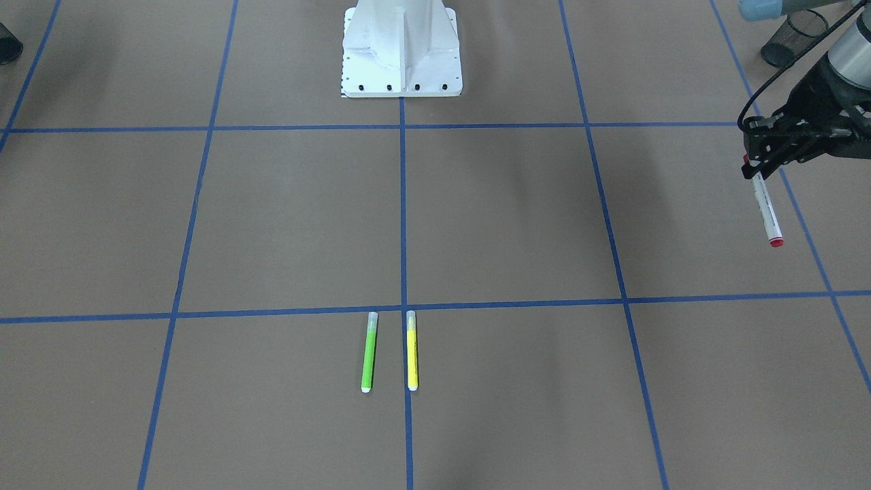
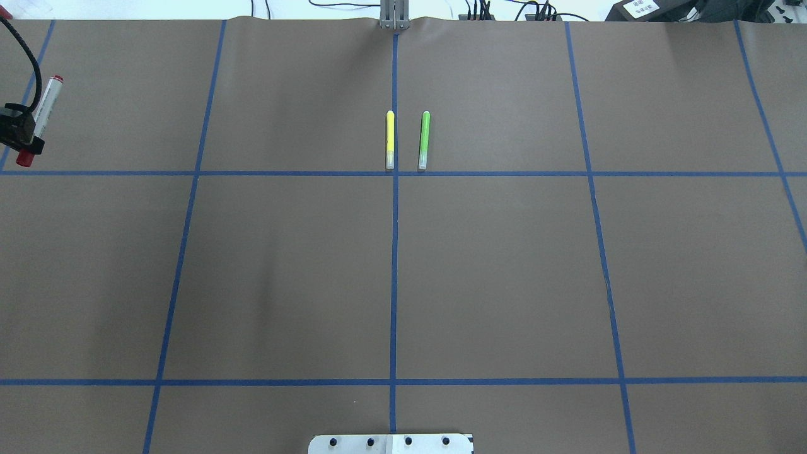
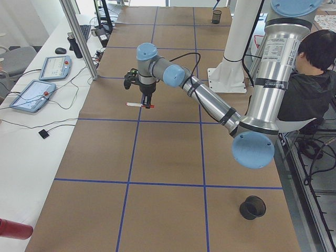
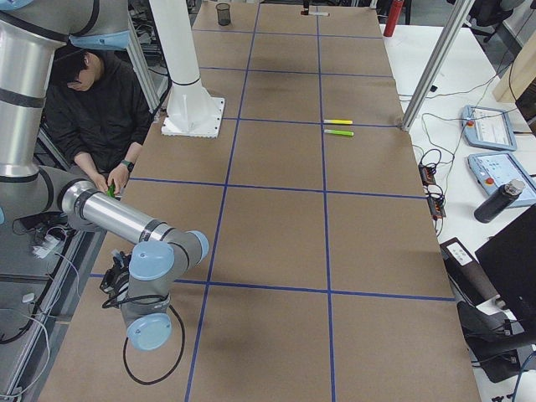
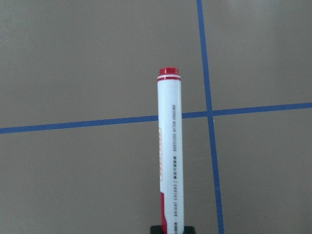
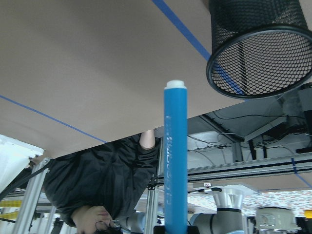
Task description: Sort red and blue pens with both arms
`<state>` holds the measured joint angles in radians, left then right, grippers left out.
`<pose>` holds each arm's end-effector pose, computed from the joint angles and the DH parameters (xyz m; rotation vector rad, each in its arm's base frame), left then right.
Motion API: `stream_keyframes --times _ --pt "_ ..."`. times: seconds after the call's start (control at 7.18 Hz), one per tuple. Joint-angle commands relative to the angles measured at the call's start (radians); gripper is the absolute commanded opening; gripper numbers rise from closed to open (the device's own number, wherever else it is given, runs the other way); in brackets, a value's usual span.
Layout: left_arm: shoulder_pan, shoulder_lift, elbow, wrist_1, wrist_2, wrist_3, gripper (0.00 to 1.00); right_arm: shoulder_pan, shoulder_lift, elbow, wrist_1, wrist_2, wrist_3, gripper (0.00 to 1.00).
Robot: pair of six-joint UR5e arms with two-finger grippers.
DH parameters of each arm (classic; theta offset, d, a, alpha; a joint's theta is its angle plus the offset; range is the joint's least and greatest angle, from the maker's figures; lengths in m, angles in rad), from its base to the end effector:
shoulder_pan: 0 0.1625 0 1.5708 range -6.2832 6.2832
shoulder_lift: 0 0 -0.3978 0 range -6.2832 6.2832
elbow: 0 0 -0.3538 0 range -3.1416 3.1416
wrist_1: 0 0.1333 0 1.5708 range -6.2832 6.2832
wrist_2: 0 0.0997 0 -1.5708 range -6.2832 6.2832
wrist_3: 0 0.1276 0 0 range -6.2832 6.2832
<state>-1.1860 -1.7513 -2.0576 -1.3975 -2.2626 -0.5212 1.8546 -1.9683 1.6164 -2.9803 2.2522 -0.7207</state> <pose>0.1335 -0.4678 0.3741 0.1295 0.8156 0.0423 0.0682 -0.0446 0.7303 -1.2188 -1.2226 0.2770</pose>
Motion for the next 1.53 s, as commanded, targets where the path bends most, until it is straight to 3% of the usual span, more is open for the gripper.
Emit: stream_keyframes --times 0.0,0.7,0.84,0.98,1.11,1.39 --pt "-0.001 -0.004 -0.001 0.000 0.000 0.001 0.00 0.023 -0.009 -0.024 0.000 0.001 0.004 0.00" --pt "-0.001 -0.008 -0.003 0.000 0.000 0.001 0.00 0.041 -0.004 -0.088 0.001 0.000 0.007 0.00" --pt "-0.001 -0.013 -0.003 0.002 0.000 0.001 0.00 0.049 -0.004 -0.092 0.003 0.000 0.009 0.04" --pt "-0.001 -0.013 -0.003 0.002 0.000 0.001 0.00 0.070 -0.001 -0.092 0.004 0.000 0.010 0.37" --pt "-0.001 -0.013 -0.003 0.002 0.000 0.001 0.00 0.072 -0.001 -0.092 0.035 0.000 0.012 0.97" --pt "-0.001 -0.013 -0.001 0.002 0.000 0.001 0.00 0.075 0.008 -0.093 0.124 0.000 0.014 0.99"
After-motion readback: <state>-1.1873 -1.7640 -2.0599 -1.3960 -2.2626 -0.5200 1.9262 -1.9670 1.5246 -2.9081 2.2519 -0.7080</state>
